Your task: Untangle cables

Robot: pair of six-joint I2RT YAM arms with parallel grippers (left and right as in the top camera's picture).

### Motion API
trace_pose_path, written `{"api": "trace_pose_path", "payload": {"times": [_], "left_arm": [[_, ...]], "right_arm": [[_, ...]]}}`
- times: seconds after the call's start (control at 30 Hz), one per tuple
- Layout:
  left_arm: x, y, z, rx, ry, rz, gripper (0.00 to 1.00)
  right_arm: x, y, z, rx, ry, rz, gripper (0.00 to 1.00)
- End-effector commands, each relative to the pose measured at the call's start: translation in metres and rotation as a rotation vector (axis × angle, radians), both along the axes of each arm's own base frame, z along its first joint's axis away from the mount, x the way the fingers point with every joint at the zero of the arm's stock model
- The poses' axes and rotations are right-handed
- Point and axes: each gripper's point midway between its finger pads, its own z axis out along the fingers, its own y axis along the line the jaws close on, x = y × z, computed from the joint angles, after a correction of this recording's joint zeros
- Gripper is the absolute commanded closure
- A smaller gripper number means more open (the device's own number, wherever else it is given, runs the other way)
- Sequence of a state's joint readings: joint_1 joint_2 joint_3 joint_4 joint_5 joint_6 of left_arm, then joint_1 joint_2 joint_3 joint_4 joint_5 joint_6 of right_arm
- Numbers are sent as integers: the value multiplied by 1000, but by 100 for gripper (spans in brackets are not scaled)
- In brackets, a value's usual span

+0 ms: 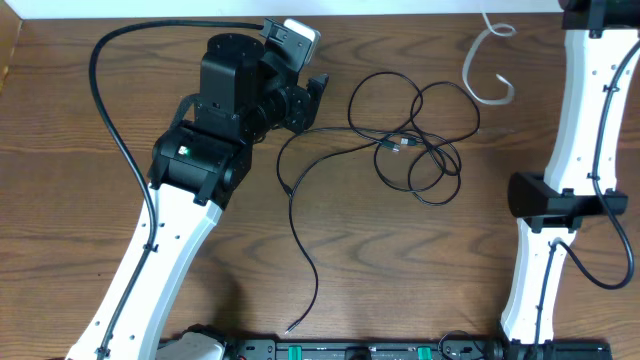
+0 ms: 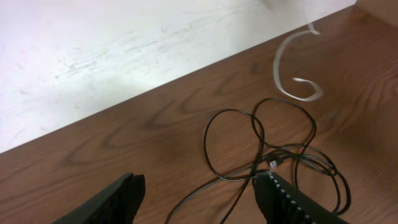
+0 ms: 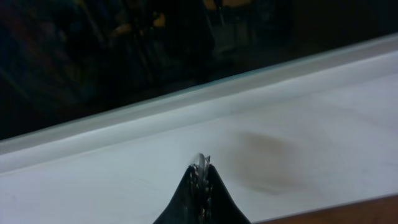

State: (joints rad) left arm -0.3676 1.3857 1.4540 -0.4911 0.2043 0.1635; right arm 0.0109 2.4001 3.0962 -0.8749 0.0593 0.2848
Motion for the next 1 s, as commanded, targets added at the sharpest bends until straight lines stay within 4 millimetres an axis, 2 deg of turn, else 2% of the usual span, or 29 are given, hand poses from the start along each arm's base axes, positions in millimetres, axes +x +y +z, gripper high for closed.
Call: {"api": "trace_pose_path", "payload": {"times": [0.0,0.1,0.2,0.37,0.47,0.67,0.8,0.97], "left_arm": [[0,0,2,11,-11,-11,38],[0,0,2,11,-11,-11,38],[0,0,2,11,-11,-11,38],[0,0,2,11,-11,-11,38],[0,0,2,11,-11,-11,38],[0,0,2,11,-10,-11,38],[0,0,2,12,-10,-11,38],[0,0,2,12,-10,-10,38]], "right_arm": [[1,8,4,6,-25,16,99],[2,11,3,-11,-20,25,99],[7,15,-10,-11,6,31,99],[27,21,-62,-15,112,36,99],[39,16,-93,-26,167,5,99],[45,-5,-136,-142,274,-74,99],[46,-28,-166,-237,361,-135,99],[46,-61,-217,-227,479,-188,99]]}}
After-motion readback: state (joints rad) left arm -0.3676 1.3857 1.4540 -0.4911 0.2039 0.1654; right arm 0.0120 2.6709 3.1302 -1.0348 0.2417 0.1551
